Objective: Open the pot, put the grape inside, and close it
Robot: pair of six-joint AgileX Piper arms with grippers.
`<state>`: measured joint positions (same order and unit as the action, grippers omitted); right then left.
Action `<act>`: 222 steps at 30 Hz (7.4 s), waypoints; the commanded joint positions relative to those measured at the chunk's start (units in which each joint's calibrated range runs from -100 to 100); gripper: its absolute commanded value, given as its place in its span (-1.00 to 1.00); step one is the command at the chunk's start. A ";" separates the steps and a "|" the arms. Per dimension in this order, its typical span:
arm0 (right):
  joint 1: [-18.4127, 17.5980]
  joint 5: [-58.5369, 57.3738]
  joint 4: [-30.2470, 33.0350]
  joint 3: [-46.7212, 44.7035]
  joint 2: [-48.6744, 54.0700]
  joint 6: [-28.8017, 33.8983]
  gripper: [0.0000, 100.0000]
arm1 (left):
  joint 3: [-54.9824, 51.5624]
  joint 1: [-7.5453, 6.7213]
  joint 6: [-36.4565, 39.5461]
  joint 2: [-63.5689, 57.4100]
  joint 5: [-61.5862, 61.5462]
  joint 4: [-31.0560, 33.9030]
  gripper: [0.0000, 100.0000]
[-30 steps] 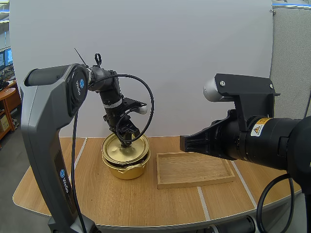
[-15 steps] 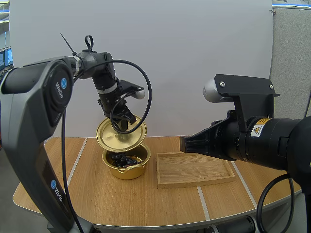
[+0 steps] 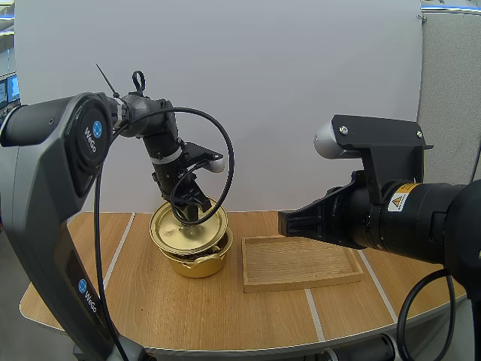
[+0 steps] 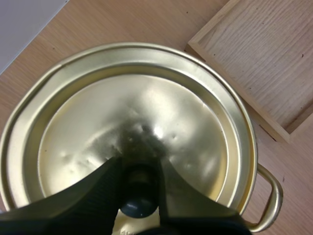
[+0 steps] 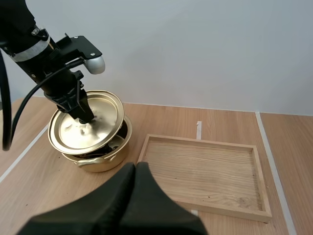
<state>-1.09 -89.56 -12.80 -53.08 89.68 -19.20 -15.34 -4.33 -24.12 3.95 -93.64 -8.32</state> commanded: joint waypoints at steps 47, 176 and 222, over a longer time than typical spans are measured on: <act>-0.06 0.50 -0.20 -0.26 0.43 0.17 -1.00 | -0.39 -0.19 -3.47 8.67 -3.51 -6.19 1.00; 0.84 36.06 1.54 -5.42 10.32 0.27 -1.00 | -44.17 -0.05 40.02 -103.95 35.74 10.12 -0.99; 2.47 58.47 4.71 -46.92 10.32 0.17 -1.00 | -84.66 2.69 43.85 -103.95 63.40 14.42 -0.99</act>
<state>1.15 -30.31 -7.52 -98.71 99.67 -19.10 -99.76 -1.75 18.66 -99.78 -26.71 5.87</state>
